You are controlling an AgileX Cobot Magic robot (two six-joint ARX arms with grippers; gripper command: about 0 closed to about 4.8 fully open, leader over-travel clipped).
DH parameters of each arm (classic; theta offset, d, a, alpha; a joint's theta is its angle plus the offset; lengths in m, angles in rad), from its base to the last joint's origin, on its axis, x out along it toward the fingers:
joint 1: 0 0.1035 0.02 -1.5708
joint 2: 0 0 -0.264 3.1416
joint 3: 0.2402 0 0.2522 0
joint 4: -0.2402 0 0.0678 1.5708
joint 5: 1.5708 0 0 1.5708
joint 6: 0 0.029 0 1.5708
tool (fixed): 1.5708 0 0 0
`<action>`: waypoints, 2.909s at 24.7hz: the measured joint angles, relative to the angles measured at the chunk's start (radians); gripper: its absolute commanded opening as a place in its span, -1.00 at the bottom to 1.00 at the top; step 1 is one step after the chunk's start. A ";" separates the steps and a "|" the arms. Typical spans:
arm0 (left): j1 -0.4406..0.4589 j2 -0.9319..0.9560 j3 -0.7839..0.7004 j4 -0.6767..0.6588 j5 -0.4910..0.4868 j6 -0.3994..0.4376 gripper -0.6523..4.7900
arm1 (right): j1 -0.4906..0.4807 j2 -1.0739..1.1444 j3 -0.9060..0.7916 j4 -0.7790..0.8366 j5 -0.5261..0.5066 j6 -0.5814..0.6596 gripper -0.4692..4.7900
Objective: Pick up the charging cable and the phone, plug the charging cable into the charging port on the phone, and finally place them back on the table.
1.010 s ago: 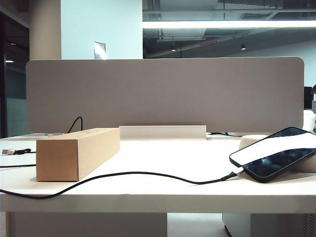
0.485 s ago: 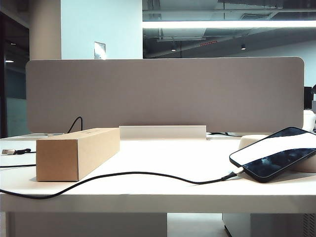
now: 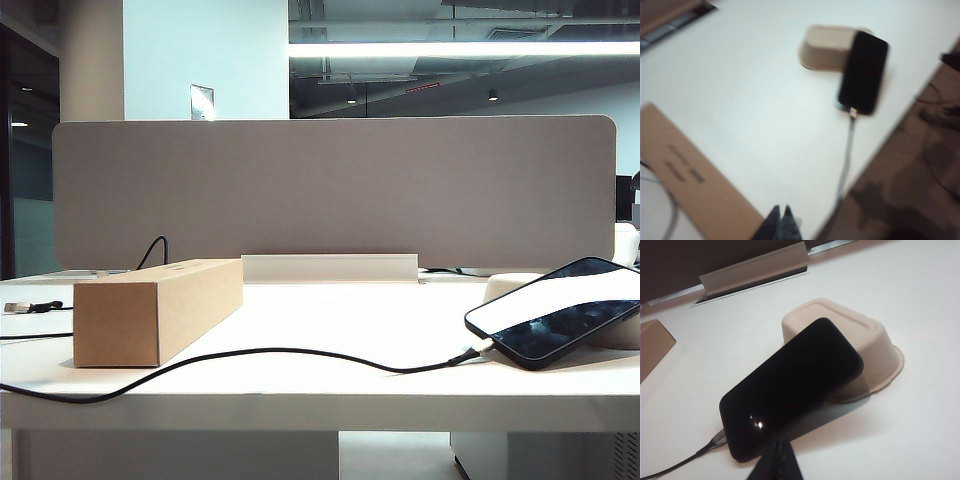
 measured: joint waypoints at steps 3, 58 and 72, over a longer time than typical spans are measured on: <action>0.000 -0.001 -0.015 0.103 -0.062 0.000 -0.78 | -0.002 0.000 0.000 0.000 0.000 0.000 -0.85; 0.423 -0.840 -1.059 0.914 -0.301 -0.251 -0.78 | -0.225 -0.049 0.000 0.007 -0.008 -0.001 -0.85; 0.449 -0.910 -1.107 0.892 -0.262 -0.158 -0.78 | -0.225 -0.049 0.000 0.007 -0.008 0.000 -0.85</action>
